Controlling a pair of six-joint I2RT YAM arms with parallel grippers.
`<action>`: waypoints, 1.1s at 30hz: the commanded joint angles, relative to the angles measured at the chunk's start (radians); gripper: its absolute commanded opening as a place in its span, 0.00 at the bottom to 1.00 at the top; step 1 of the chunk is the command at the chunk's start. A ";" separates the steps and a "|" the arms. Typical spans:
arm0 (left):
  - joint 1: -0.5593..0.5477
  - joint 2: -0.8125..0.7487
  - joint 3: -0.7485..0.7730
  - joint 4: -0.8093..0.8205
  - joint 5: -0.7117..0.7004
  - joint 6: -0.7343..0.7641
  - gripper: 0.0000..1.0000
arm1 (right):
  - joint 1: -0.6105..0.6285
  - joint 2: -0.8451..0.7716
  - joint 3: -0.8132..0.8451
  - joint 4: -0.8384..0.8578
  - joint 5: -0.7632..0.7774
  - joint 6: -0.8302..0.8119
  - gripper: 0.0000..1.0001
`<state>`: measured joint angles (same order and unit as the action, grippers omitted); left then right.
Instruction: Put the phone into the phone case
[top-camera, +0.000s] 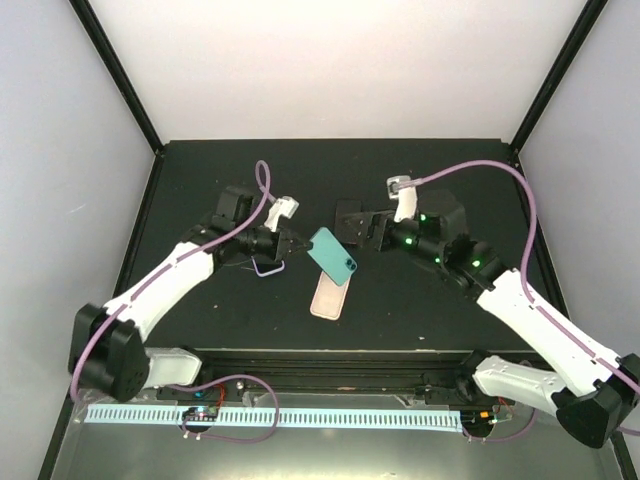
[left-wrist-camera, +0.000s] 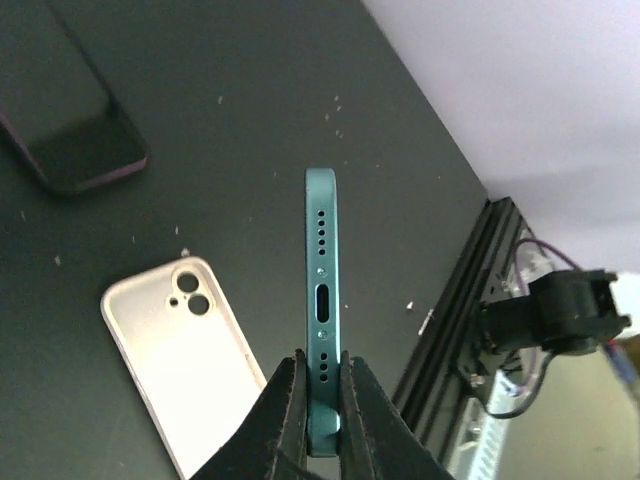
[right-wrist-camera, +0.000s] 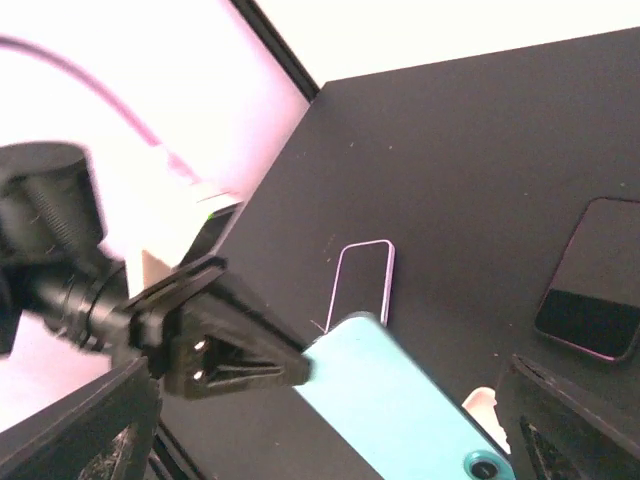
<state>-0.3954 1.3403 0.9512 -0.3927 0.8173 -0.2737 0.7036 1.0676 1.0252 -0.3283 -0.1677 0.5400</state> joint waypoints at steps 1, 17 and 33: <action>-0.054 -0.179 -0.036 0.158 -0.155 0.205 0.02 | -0.096 -0.036 0.041 -0.139 -0.118 0.220 0.90; -0.379 -0.432 -0.243 0.352 -0.579 0.839 0.01 | -0.182 0.023 -0.139 0.106 -0.638 0.544 0.55; -0.555 -0.419 -0.281 0.385 -0.848 1.093 0.02 | -0.173 0.021 -0.276 0.150 -0.681 0.626 0.60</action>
<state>-0.9215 0.9291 0.6674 -0.1120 0.0460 0.7315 0.5259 1.0809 0.7639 -0.2359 -0.8009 1.1271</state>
